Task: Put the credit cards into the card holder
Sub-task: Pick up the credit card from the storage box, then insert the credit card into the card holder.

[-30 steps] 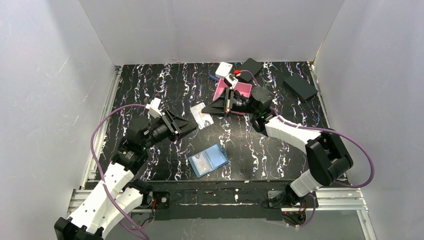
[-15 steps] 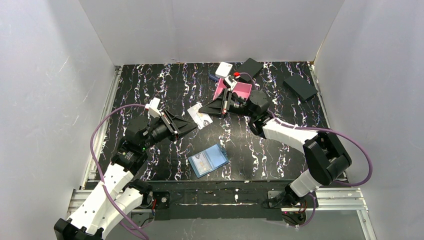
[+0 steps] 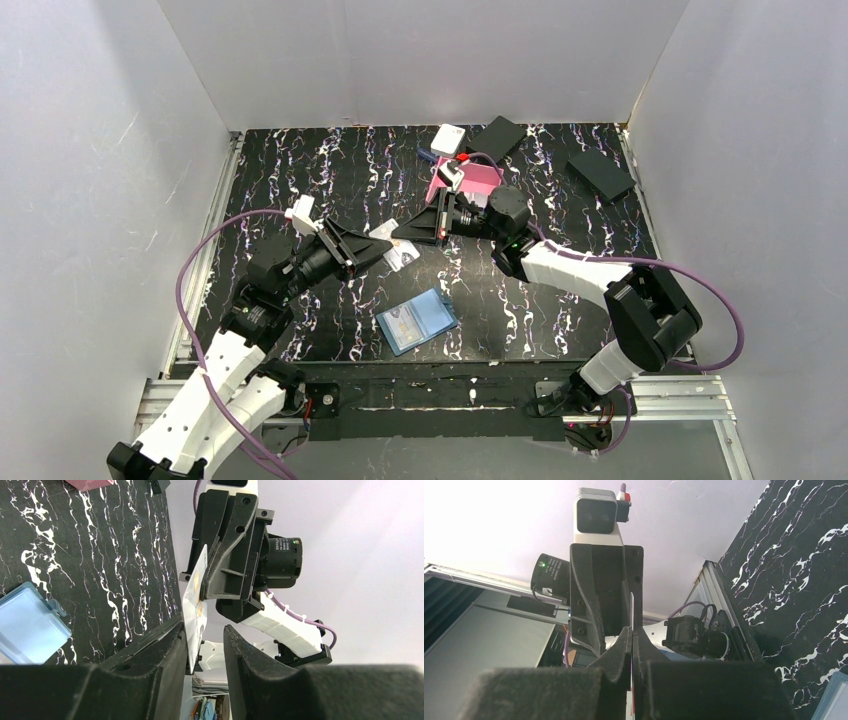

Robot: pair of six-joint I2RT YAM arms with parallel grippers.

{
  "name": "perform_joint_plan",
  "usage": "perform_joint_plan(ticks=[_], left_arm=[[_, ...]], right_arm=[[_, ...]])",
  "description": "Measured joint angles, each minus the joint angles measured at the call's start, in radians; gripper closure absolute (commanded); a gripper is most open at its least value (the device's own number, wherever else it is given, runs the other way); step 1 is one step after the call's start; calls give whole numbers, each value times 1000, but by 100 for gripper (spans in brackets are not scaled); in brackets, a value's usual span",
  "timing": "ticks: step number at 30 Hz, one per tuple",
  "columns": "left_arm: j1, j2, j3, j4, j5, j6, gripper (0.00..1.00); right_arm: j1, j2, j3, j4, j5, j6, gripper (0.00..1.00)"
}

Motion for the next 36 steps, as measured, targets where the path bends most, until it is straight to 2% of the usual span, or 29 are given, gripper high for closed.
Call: perform_joint_plan(ticks=[6,12,13,16,17,19,23,27,32,36], left_arm=[[0,4,0,-7,-9,-3,85],[0,9,0,-18,-14,-6,100],[0,11,0,-19,-14,-7,100],[0,17,0,-28,-14,1,100],[0,18,0,-38,-16,7,100],[0,18,0,-71,-20,24,100],[-8,13,-48,-130,-35,45,100],[-61,9,-146,-173,-62,58,100],[-164,59,-204,-178,-122,74,100],[-207,108,-252,-119,-150,73,100]], right_arm=[[0,-1,-7,1,8,-2,99],[0,-7,-26,13,34,11,99],[0,-10,-31,16,39,14,93],[0,-19,-42,-6,52,-6,59],[-2,-24,-43,-34,54,-32,54],[-18,-39,-42,-157,55,-141,48],[-107,-52,-35,-478,55,-416,44],[-169,-49,-18,-808,77,-705,50],[-137,-13,-32,-1002,60,-913,50],[-106,5,-62,-1061,66,-992,38]])
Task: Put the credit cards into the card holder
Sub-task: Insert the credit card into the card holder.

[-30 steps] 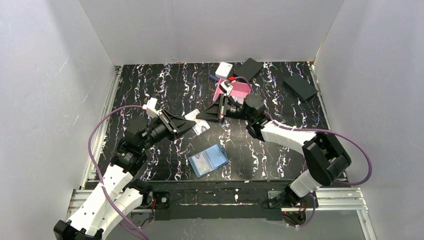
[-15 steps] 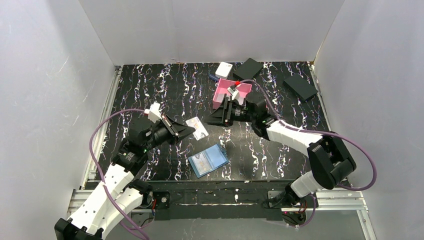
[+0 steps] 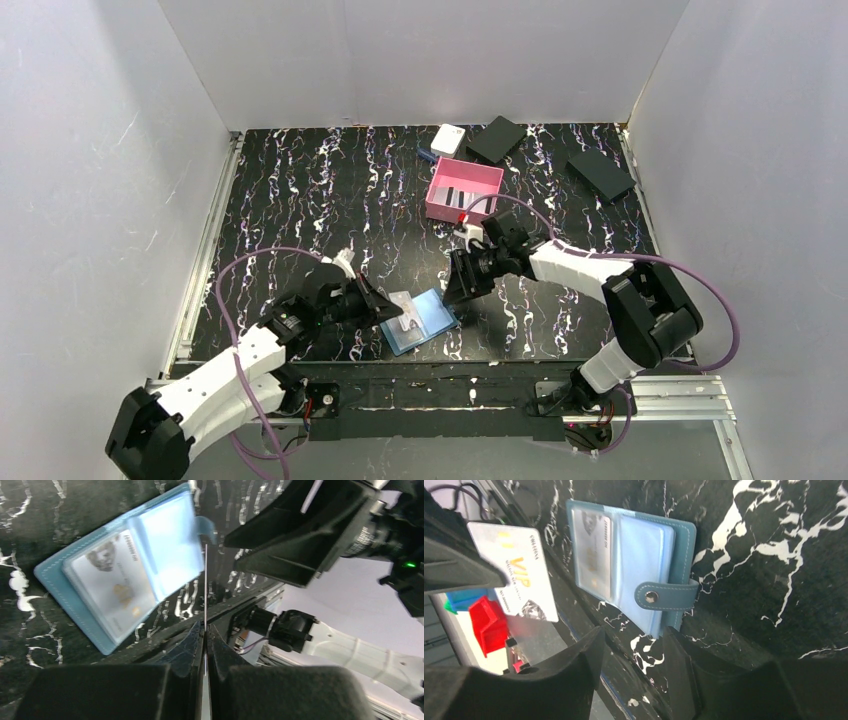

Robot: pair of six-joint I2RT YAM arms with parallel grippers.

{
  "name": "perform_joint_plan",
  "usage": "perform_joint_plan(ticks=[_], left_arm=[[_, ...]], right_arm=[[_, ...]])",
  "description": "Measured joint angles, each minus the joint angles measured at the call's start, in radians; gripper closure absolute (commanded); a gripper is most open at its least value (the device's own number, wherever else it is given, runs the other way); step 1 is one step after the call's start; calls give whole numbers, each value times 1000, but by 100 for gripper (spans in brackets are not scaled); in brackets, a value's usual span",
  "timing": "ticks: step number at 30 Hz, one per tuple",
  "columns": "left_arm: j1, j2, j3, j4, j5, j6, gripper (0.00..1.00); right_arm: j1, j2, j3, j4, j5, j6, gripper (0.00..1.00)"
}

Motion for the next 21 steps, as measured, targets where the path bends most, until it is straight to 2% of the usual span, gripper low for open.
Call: perform_joint_plan(ticks=[3,7,11,16,21], left_arm=[[-13,38,-49,43,-14,-8,100],[-28,39,-97,52,-40,-12,100],[-29,15,-117,65,-56,-12,100],[-29,18,-123,76,-67,-6,100],[-30,52,-123,81,-69,8,100]], right_arm=[[19,12,-3,-32,27,-46,28],[65,13,-3,-64,108,-101,23],[107,14,-10,-60,177,-112,26],[115,16,-35,-20,234,-88,37],[119,16,-47,22,269,-60,36]])
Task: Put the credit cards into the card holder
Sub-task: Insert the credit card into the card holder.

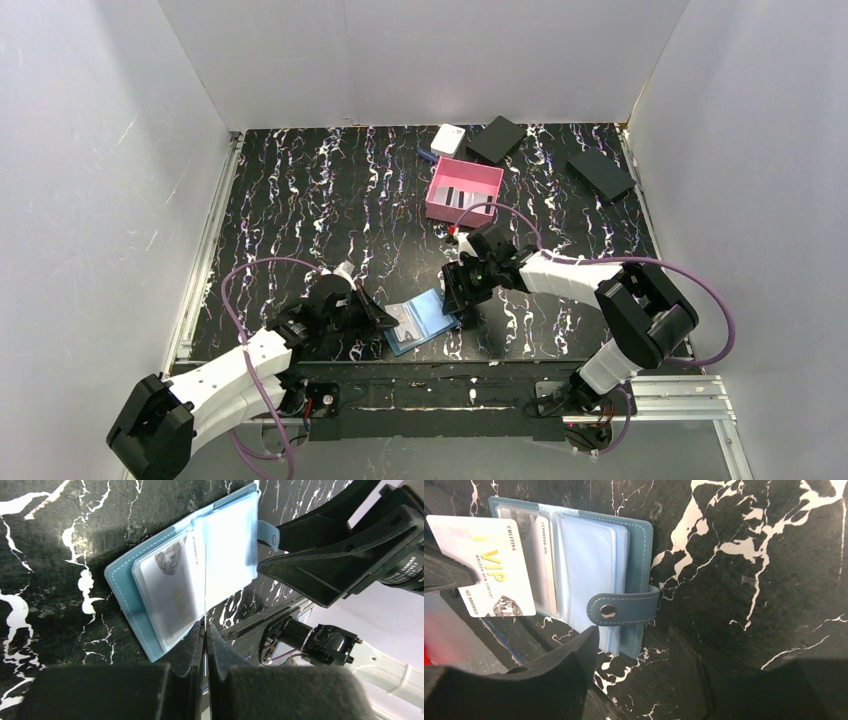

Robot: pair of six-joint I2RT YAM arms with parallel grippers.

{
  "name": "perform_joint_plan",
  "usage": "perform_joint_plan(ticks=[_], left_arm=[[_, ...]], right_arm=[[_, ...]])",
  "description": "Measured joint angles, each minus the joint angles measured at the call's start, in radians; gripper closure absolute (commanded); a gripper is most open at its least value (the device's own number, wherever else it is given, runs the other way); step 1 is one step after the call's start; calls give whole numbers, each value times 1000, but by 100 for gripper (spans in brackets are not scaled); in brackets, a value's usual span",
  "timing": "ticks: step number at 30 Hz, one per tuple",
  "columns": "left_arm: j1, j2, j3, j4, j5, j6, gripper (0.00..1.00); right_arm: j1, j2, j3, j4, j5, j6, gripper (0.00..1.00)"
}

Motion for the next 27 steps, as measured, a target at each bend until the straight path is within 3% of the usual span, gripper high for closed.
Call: perform_joint_plan(ticks=[3,7,18,27], left_arm=[[0,19,0,0,0,7,100],[0,26,0,0,0,10,100],[-3,33,0,1,0,10,100],[-6,50,2,3,0,9,100]], right_arm=[[10,0,-1,19,18,6,28],[43,-2,1,47,59,11,27],[143,-2,13,49,289,19,46],[146,8,-9,111,330,56,62]])
